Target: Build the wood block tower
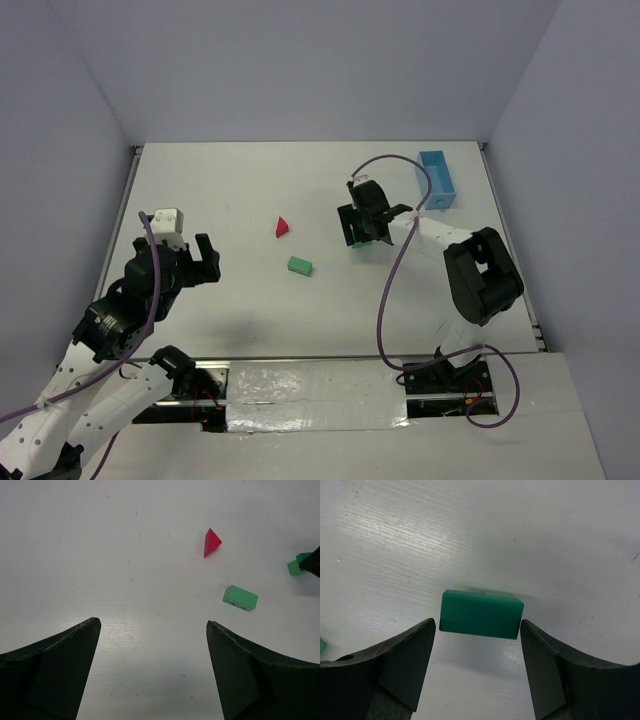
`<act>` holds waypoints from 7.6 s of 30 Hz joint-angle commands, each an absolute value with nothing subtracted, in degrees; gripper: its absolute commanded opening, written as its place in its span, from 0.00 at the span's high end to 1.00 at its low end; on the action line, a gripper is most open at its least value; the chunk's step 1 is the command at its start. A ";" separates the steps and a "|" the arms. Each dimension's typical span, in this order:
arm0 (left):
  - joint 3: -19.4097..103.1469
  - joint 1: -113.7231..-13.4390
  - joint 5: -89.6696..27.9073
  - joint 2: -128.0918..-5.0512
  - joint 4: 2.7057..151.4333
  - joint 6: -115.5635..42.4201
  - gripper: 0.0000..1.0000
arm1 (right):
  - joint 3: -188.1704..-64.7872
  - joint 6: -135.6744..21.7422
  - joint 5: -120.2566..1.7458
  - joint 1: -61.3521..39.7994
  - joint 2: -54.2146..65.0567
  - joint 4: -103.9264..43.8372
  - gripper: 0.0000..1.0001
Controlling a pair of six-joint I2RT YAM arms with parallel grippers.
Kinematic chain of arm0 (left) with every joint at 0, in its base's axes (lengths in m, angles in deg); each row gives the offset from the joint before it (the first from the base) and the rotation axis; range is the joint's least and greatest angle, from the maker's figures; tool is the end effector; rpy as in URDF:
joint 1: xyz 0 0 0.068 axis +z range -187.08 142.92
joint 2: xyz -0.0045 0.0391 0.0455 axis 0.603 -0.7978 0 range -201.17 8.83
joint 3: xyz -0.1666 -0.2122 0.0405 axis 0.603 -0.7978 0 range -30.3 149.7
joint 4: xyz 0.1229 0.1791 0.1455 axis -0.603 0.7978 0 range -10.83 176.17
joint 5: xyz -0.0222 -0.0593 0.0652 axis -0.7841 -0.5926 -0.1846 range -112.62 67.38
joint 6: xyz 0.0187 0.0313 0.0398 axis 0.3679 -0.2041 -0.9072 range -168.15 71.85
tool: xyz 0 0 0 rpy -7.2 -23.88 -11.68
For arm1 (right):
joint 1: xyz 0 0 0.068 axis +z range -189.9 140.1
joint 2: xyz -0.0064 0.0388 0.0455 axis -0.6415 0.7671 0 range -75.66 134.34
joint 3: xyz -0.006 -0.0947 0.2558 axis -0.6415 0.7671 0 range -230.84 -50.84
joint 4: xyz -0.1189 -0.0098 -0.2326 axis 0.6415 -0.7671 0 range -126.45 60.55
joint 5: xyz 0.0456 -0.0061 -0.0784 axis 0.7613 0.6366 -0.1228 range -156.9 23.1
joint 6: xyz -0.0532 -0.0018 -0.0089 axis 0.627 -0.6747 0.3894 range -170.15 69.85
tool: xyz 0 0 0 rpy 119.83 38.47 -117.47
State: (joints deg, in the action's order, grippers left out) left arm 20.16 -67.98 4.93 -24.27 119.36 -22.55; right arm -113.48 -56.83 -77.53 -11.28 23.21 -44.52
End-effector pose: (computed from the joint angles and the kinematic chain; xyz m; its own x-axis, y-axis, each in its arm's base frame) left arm 0.1045 -0.0434 0.3470 -0.3389 -0.2437 -0.9087 -0.0632 0.9696 -0.2365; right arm 0.3208 0.1675 0.1928 -0.7234 -0.2645 -0.6377 -0.2873 0.9553 -0.0703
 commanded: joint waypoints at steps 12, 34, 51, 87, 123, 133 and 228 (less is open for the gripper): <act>20.06 -68.02 4.45 -23.60 116.61 -23.45 0.01 | -115.71 -55.34 -77.09 -11.34 22.78 -45.44 0.29; 20.06 -68.02 4.19 -23.77 116.53 -23.63 0.00 | -115.71 -51.74 -74.90 -11.43 21.72 -47.20 0.30; 20.06 -68.11 3.75 -23.86 116.35 -23.72 0.00 | -116.41 -50.85 -75.51 -12.04 22.07 -48.17 0.29; 20.06 -68.11 3.66 -23.60 116.26 -23.89 0.00 | -117.90 -51.56 -74.46 -12.39 23.48 -47.73 0.28; 20.33 -68.02 6.03 -24.92 117.23 -22.84 0.00 | -117.81 -90.47 -84.55 7.90 10.81 -49.49 0.00; 19.97 -68.19 3.40 -25.79 116.44 -23.63 0.00 | -142.32 -114.40 -100.47 18.02 35.16 -73.57 0.00; 19.88 -70.92 2.60 -28.08 116.26 -23.98 0.00 | -129.33 -56.92 -71.29 -15.82 24.36 -57.49 0.55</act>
